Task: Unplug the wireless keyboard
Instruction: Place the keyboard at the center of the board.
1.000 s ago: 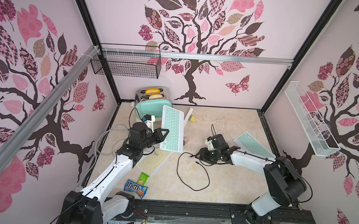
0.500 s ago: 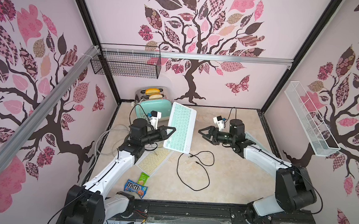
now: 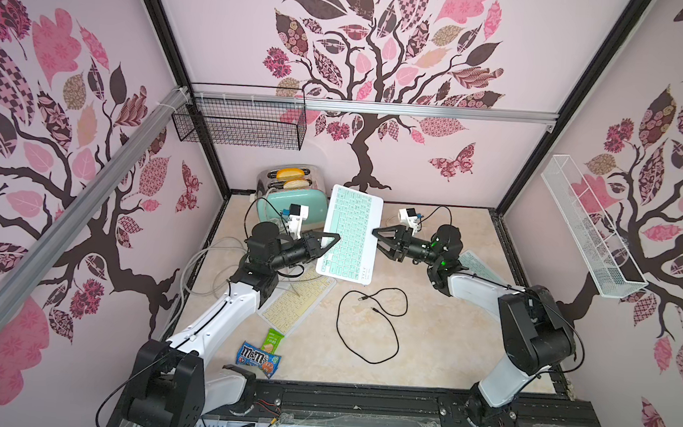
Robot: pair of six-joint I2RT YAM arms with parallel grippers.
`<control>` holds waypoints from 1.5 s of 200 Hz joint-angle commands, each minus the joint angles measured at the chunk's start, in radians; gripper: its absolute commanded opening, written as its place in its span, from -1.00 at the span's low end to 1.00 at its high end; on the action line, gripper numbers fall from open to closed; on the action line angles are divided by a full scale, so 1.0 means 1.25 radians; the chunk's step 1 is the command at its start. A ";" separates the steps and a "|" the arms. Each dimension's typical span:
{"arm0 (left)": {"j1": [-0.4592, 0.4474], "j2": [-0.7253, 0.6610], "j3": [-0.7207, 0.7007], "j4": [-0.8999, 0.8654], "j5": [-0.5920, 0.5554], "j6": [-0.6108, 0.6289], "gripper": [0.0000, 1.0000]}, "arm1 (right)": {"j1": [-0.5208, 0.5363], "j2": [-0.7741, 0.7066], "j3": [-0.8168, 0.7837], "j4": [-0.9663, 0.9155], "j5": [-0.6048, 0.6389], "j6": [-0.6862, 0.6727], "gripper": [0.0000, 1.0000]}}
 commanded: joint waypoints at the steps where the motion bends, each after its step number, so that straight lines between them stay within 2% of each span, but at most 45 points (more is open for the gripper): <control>1: 0.003 0.014 0.030 0.036 0.024 -0.012 -1.00 | 0.008 0.003 0.029 0.028 -0.010 0.007 -0.08; 20: 0.003 0.028 0.027 0.035 0.034 -0.015 -1.00 | 0.010 0.005 0.032 0.027 -0.014 0.006 -0.27; 56: 0.005 0.040 0.028 -0.013 0.016 0.008 -1.00 | 0.010 0.001 0.027 -0.002 -0.017 -0.006 -0.76; 68: 0.007 0.039 0.030 -0.036 0.006 0.021 -0.87 | 0.007 -0.009 0.018 -0.029 -0.013 -0.021 -0.91; 80: 0.010 0.036 0.028 -0.057 -0.003 0.036 -0.57 | 0.002 -0.023 0.003 -0.065 -0.006 -0.040 -1.00; 91: 0.013 0.033 0.030 -0.085 -0.012 0.057 -0.30 | -0.006 -0.039 -0.015 -0.091 -0.001 -0.054 -1.00; 110: 0.030 0.018 0.035 -0.156 -0.034 0.113 -0.11 | -0.033 -0.072 -0.056 -0.130 -0.002 -0.071 -1.00; 122: 0.040 0.002 0.036 -0.223 -0.060 0.156 -0.05 | -0.057 -0.101 -0.088 -0.182 -0.001 -0.091 -1.00; 140: 0.044 -0.020 0.053 -0.321 -0.098 0.239 0.00 | -0.096 -0.160 -0.130 -0.337 0.000 -0.162 -1.00; 164: 0.046 -0.029 0.080 -0.415 -0.108 0.330 0.02 | -0.151 -0.258 -0.169 -0.607 0.040 -0.307 -1.00; 178: 0.046 -0.026 0.089 -0.441 -0.106 0.362 0.02 | -0.191 -0.297 -0.197 -0.686 0.055 -0.343 -1.00; 206: 0.047 -0.016 0.110 -0.486 -0.100 0.409 0.02 | -0.214 -0.302 -0.250 -0.696 0.056 -0.340 -1.00; 230: 0.047 -0.014 0.112 -0.503 -0.094 0.430 0.03 | -0.199 -0.281 -0.300 -0.592 0.052 -0.273 -1.00; 266: 0.047 -0.007 0.110 -0.517 -0.091 0.455 0.03 | -0.127 -0.251 -0.344 -0.516 0.111 -0.250 -1.00; 300: 0.046 0.021 0.128 -0.557 -0.124 0.503 0.03 | -0.117 -0.216 -0.386 -0.505 0.170 -0.276 -1.00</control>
